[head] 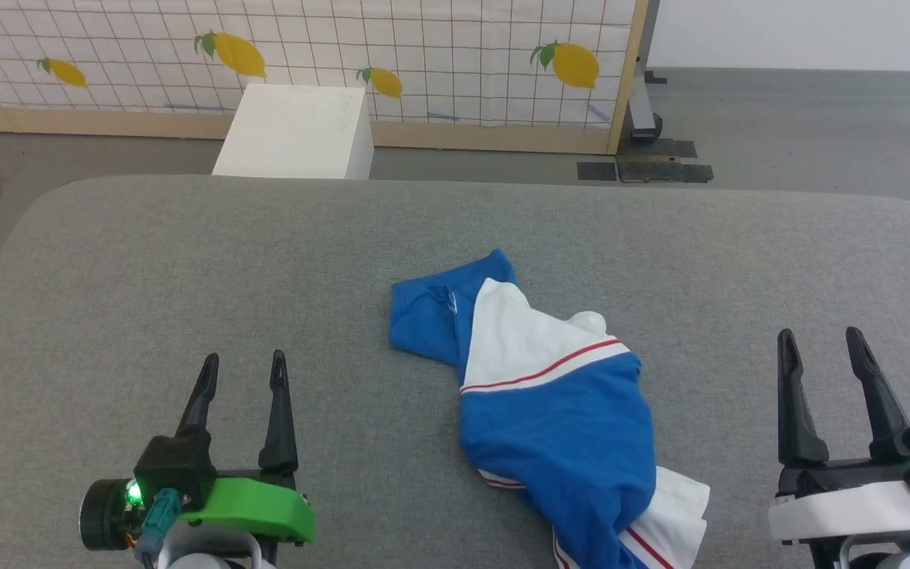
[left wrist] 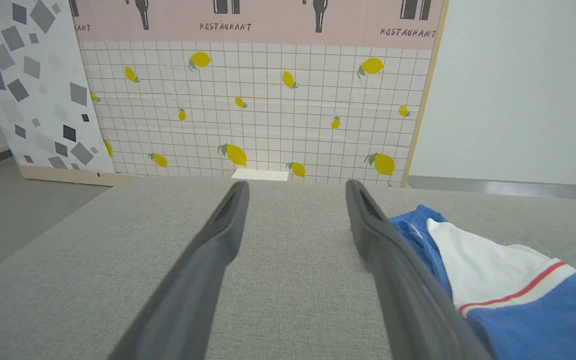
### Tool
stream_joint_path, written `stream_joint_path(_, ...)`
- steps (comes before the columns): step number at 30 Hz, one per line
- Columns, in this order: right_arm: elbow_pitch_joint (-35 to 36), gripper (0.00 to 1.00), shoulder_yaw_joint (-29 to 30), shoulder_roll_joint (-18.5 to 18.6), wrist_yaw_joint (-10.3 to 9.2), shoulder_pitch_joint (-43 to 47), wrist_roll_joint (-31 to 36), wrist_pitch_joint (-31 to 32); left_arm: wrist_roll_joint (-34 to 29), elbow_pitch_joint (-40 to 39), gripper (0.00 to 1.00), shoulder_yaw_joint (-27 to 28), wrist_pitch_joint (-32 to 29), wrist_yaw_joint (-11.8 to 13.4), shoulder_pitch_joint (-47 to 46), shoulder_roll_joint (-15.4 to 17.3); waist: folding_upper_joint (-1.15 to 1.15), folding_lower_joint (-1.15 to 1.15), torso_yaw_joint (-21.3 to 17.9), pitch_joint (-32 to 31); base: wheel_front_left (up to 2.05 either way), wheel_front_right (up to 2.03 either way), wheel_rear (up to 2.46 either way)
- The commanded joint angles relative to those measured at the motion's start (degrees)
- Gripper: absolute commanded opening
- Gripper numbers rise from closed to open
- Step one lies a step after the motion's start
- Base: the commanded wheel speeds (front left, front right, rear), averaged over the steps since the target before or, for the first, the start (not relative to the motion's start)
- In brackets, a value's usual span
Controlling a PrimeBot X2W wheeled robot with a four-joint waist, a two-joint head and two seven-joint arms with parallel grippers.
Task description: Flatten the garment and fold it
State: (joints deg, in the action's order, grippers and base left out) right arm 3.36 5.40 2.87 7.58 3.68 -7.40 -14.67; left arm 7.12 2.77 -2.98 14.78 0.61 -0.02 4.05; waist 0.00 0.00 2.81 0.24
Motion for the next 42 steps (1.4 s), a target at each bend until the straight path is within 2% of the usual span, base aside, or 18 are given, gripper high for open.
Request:
stream_joint_path(1, -0.24, 1.0, -0.08, 0.0, -0.09, 0.87, -0.5, -0.33, -0.91, 0.09, 1.0, 0.32, 0.21, -0.38, 0.79, -0.33, 0.0, 0.0, 0.07, -0.03, 0.0, 0.0, 0.0)
stream_joint_path(25, -1.32, 1.0, -0.89, 0.0, -0.09, 0.47, 0.1, -0.33, -2.55, 1.68, 1.0, 2.1, 0.22, -2.47, -1.3, -1.13, 0.0, 0.0, -0.73, 0.47, 0.0, 0.0, 0.0)
stream_joint_path(30, -1.18, 1.0, -1.44, 0.0, -0.09, -0.4, 0.4, -0.33, -3.95, 2.37, 1.0, 0.64, 0.22, -4.7, -8.78, -0.64, 0.0, 0.0, -1.67, 1.42, 0.0, 0.0, 0.0)
stream_joint_path(34, -1.12, 1.0, -1.31, 0.0, -0.09, -0.72, 0.63, -0.33, -4.26, 5.3, 1.0, -1.13, 0.22, -6.2, -18.45, -0.25, 0.0, 0.0, -2.43, 2.27, 0.0, 0.0, 0.0)
stream_joint_path(39, -1.07, 1.0, -2.04, 0.0, -0.09, -1.73, 0.74, -0.33, -4.0, 15.65, 1.0, -6.03, -0.2, -7.66, -31.73, 0.85, 0.0, 0.0, -4.38, 3.8, 0.0, 0.0, 0.0)
stream_joint_path(42, -0.86, 1.0, -2.1, 0.0, -0.09, -2.49, 0.5, -0.33, -2.23, 22.62, 1.0, -9.35, -4.48, -7.99, -38.85, 1.49, 0.0, 0.0, -5.75, 5.18, 0.0, 0.0, 0.0)
